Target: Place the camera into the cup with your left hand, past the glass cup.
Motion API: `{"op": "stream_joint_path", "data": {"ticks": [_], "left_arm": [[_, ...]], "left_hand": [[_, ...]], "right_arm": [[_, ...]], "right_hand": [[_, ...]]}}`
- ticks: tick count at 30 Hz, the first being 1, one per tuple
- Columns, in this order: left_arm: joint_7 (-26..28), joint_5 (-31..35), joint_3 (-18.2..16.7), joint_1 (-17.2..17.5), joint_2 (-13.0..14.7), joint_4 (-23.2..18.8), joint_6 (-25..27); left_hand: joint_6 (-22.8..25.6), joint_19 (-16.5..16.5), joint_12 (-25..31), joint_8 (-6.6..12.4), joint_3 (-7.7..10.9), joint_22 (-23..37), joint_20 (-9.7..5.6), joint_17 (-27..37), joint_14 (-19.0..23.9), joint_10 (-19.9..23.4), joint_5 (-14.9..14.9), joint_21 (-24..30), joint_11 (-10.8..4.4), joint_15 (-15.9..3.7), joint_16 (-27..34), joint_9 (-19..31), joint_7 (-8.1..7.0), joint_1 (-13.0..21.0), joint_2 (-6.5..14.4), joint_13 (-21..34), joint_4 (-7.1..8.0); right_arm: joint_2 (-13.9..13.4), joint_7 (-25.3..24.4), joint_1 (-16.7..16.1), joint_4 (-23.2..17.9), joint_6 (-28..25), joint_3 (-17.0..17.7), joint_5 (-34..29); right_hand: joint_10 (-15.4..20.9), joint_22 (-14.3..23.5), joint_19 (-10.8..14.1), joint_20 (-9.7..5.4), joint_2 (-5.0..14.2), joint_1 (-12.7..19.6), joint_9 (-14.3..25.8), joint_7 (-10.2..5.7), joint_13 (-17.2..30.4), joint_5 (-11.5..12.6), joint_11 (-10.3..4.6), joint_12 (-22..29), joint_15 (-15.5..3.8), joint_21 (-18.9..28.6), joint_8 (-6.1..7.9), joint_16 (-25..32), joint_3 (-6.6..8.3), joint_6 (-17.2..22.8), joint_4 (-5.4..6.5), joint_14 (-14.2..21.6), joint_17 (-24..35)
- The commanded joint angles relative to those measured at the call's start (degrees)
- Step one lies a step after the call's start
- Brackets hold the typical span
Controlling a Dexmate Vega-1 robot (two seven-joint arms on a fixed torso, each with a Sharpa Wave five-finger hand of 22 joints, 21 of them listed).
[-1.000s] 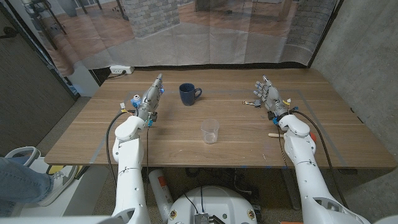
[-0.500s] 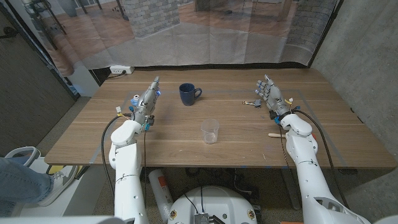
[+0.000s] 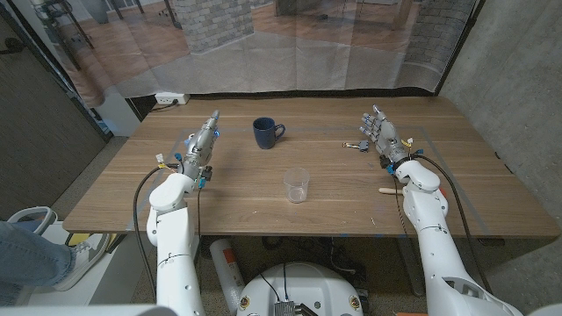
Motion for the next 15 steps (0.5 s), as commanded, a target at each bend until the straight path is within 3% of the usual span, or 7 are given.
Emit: {"op": "stream_joint_path", "data": {"ticks": [1, 15], "left_arm": [[0.4, 1.3, -0.7, 1.2, 0.1, -2.6, 1.0], [2.9, 5.0, -0.3, 1.8, 0.1, -4.4, 1.9]], "left_hand": [[-1.1, -3.7, 0.1, 0.11, 0.03, 0.3, -0.9, 0.1, -0.8, -0.2, 0.4, 0.1, -0.47, -0.16, 0.0, 0.1, -0.17, 0.6, 0.0, 0.3, -0.21], [-0.6, -3.5, 0.1, 0.13, -0.05, 0.3, -0.98, 0.1, -0.5, 0.1, 0.4, 0.1, -0.61, -0.18, 0.0, 0.1, -0.31, 0.9, 0.1, 0.3, -0.33]], "right_arm": [[0.3, -0.7, 0.6, 0.8, 0.4, -0.1, -0.7], [0.1, -1.1, 1.2, 1.7, 0.1, -0.1, -1.5]], "right_hand": [[0.1, 0.3, 0.4, -2.27, 0.3, 0.4, 0.1, -0.28, 0.1, 0.4, -0.25, 0.5, 0.1, -0.3, 0.4, 0.3, -0.07, 0.2, -0.07, 0.7, 0.2], [0.3, 0.3, 0.7, -2.2, 0.35, 0.4, 0.1, -0.32, 0.1, 0.6, -0.17, 0.6, 0.15, -0.7, 0.42, 0.4, -0.17, 0.2, -0.11, 0.9, 0.2]]}}
